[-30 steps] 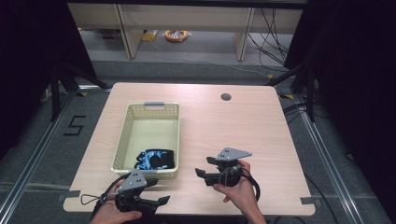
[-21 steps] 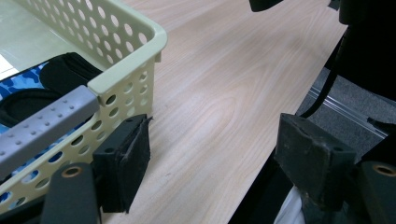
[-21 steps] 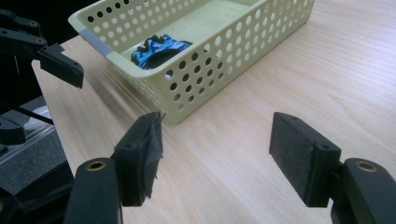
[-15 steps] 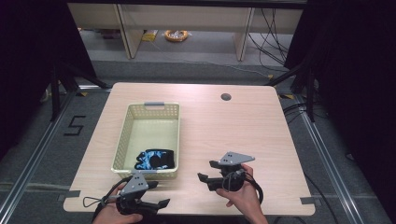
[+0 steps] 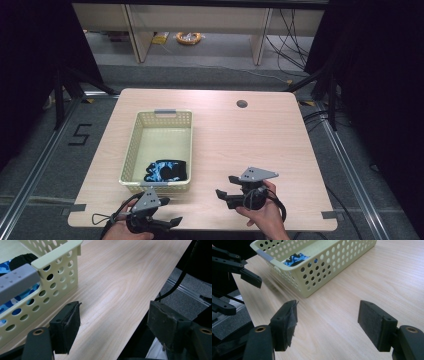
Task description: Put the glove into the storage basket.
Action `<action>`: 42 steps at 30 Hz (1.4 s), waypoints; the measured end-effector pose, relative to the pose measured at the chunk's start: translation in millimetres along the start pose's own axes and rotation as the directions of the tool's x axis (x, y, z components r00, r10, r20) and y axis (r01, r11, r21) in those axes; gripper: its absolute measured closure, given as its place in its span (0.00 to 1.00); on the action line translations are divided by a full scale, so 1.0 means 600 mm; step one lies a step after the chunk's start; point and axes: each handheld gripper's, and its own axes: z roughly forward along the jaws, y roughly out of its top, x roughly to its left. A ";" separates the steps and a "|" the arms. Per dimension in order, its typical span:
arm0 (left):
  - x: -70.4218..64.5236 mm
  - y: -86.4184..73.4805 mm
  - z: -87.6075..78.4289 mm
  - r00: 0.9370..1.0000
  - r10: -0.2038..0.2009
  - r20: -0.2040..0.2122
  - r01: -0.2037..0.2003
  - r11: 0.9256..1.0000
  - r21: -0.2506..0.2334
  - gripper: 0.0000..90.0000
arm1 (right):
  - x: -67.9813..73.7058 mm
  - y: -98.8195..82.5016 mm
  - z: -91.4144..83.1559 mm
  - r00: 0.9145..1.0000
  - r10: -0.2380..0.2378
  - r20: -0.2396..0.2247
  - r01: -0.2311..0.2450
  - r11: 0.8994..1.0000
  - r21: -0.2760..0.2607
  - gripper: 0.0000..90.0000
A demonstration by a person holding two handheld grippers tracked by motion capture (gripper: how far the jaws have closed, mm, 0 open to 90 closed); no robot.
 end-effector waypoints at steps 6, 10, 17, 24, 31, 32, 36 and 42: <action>-0.001 -0.006 0.004 1.000 0.021 0.007 -0.021 1.000 -0.010 0.29 | 0.000 -0.013 -0.008 1.000 0.001 0.002 -0.001 1.000 -0.005 0.32; -0.001 -0.011 0.005 1.000 0.028 -0.010 -0.028 0.999 0.018 0.29 | 0.002 -0.023 -0.010 1.000 -0.008 -0.026 0.008 1.000 -0.004 0.28; -0.001 -0.019 0.007 0.999 0.039 -0.005 -0.038 0.999 0.023 0.28 | 0.005 -0.039 -0.014 1.000 0.003 -0.020 -0.003 1.000 0.006 0.23; -0.003 -0.026 0.008 0.999 0.034 -0.017 -0.033 0.998 0.050 0.28 | 0.008 -0.058 -0.022 1.000 0.009 0.025 -0.010 0.999 0.041 0.22; -0.007 -0.032 0.007 0.999 0.033 -0.021 -0.032 0.998 0.049 0.28 | 0.007 -0.073 -0.027 1.000 -0.024 0.018 0.023 0.997 0.070 0.22; -0.005 -0.033 0.007 0.998 0.055 -0.024 -0.053 0.996 0.070 0.28 | 0.010 -0.075 -0.029 1.000 -0.010 0.020 0.009 0.997 0.077 0.22; -0.006 -0.037 0.009 0.997 0.073 -0.026 -0.071 0.995 0.073 0.28 | 0.013 -0.083 -0.031 0.998 -0.035 0.043 0.030 0.994 0.106 0.20; -0.006 -0.041 0.011 0.998 0.056 -0.033 -0.054 0.997 0.063 0.20 | 0.018 -0.090 -0.031 0.997 -0.050 0.056 0.043 0.992 0.117 0.20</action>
